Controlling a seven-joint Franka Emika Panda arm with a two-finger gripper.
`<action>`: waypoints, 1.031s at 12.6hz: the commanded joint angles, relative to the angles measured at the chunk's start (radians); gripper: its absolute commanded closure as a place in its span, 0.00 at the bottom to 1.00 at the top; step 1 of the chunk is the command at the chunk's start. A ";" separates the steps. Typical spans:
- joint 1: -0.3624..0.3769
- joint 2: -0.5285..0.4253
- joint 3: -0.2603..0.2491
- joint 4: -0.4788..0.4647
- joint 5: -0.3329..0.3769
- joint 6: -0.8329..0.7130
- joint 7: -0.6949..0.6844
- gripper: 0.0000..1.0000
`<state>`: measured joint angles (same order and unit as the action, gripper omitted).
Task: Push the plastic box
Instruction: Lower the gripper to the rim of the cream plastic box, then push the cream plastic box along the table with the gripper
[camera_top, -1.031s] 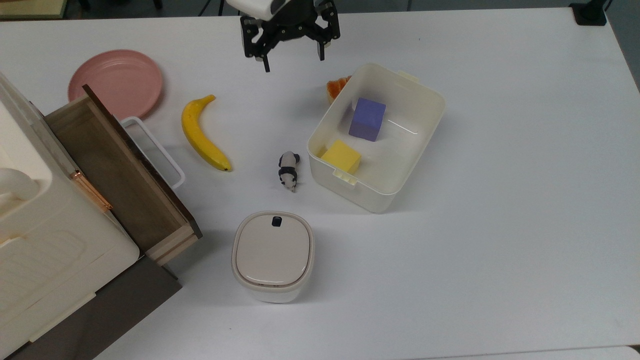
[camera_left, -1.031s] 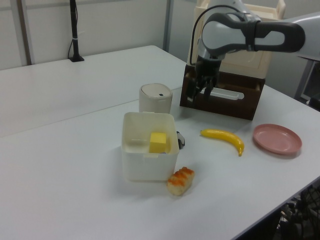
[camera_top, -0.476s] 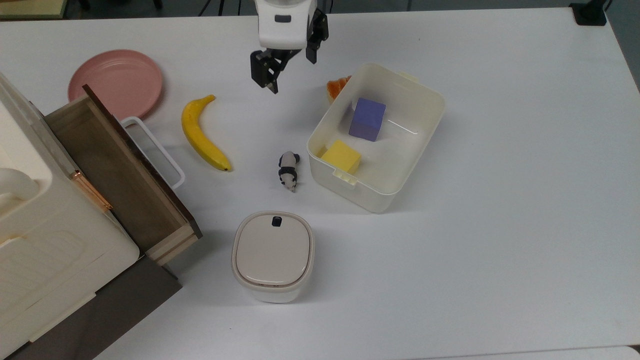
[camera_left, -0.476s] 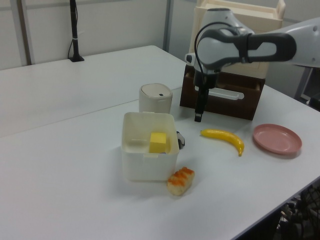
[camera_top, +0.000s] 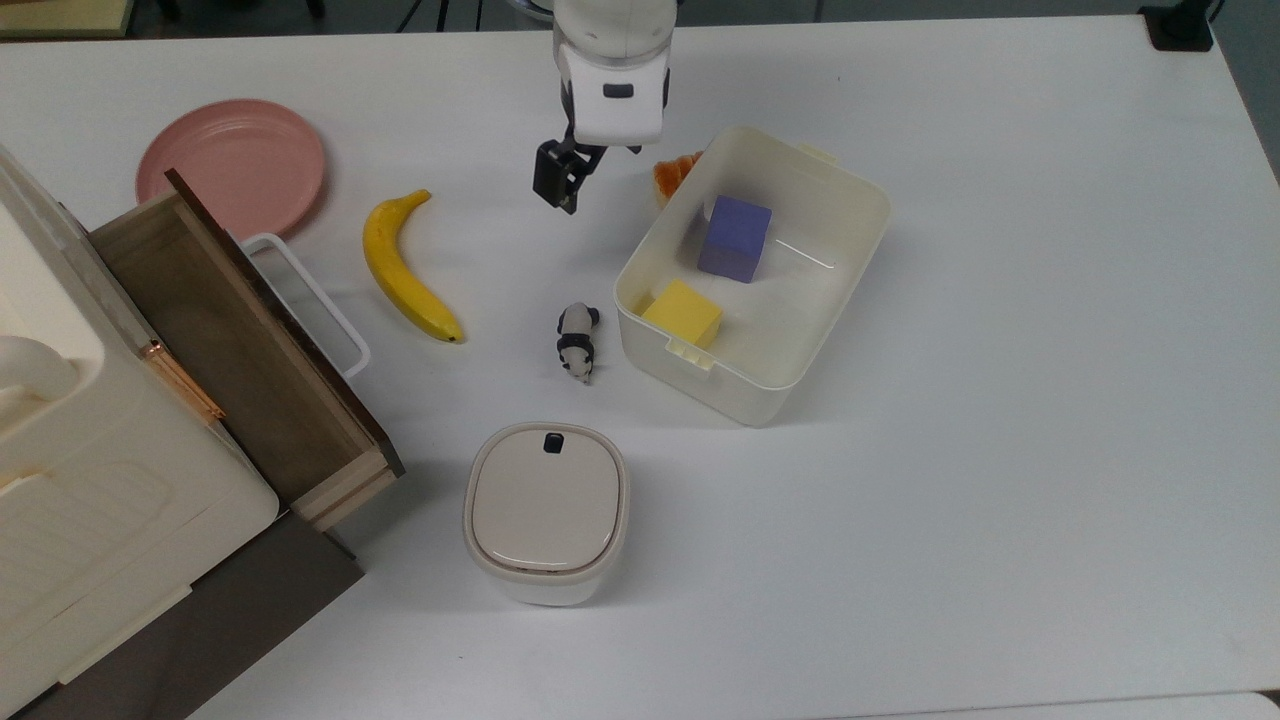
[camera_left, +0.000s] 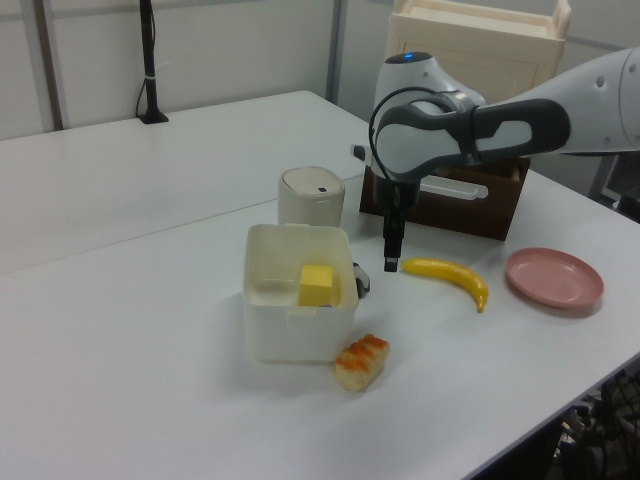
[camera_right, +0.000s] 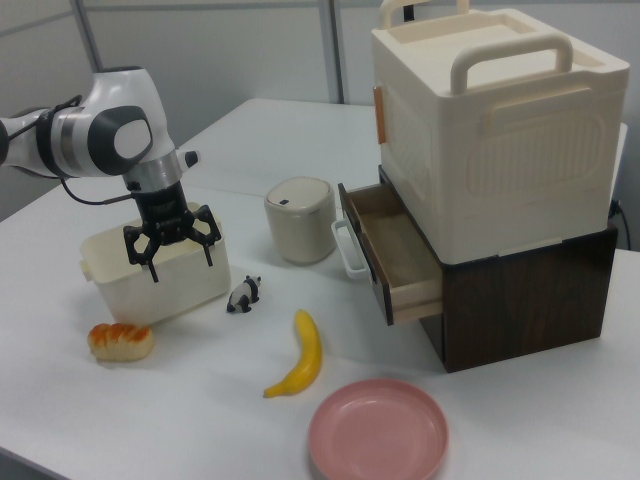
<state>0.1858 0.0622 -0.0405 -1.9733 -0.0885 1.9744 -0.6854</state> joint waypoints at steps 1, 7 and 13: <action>0.029 0.011 -0.006 -0.013 -0.017 0.023 -0.013 0.00; 0.038 0.034 0.013 -0.006 -0.017 0.024 -0.008 0.00; 0.072 0.077 0.021 0.028 -0.016 0.101 -0.005 0.00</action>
<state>0.2347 0.1092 -0.0139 -1.9680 -0.0894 2.0344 -0.6854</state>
